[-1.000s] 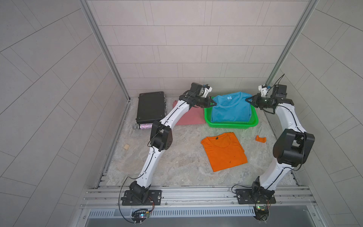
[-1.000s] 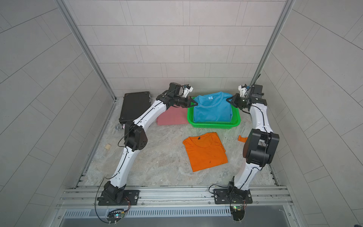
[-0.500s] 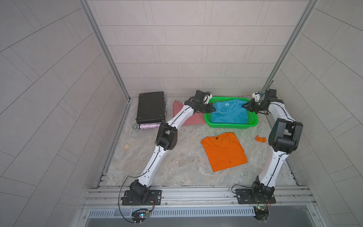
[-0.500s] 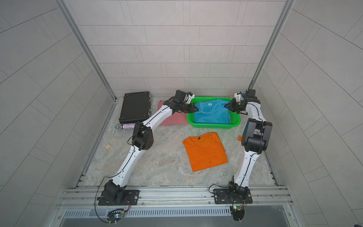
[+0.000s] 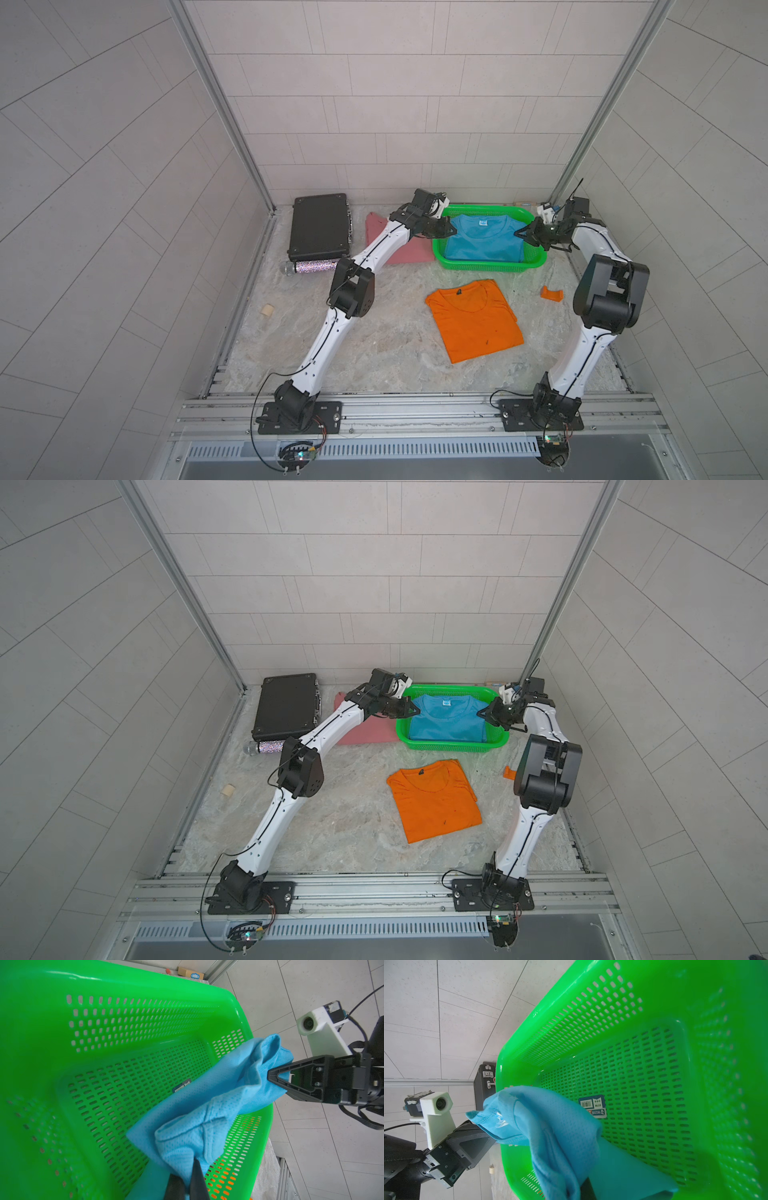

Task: Put the folded t-shirts into the basket
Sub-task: Place the T-shirt in the bin.

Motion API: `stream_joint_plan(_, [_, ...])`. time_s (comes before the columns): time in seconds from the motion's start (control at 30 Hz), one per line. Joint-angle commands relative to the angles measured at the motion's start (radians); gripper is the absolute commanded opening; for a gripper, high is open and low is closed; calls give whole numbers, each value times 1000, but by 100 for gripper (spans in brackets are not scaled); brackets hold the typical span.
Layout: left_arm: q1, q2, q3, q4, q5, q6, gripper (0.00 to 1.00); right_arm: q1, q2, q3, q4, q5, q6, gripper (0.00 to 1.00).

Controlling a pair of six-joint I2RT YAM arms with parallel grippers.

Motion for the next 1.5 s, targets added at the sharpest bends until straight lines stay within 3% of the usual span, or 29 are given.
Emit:
stream_joint_plan(0.0, [-9, -95, -17, -27, 33, 8, 0, -2, -98, -14, 30, -15, -3, 0])
stream_joint_plan(0.3, [-12, -137, -57, -32, 34, 11, 0, -14, -62, -6, 32, -8, 4, 0])
stream_joint_plan(0.93, [-7, 75, 26, 31, -12, -35, 0, -22, 156, 111, 62, 23, 31, 0])
stream_joint_plan(1.27, [-6, 99, 61, 57, -113, 28, 1, -9, 228, 200, 58, 41, 27, 0])
stream_joint_plan(1.4, [-6, 111, 56, 65, -146, 33, 10, 1, 264, 253, 42, 65, 22, 2])
stream_joint_plan(1.47, [-8, 118, 56, 68, -162, 39, 28, 5, 278, 278, 35, 76, 21, 10])
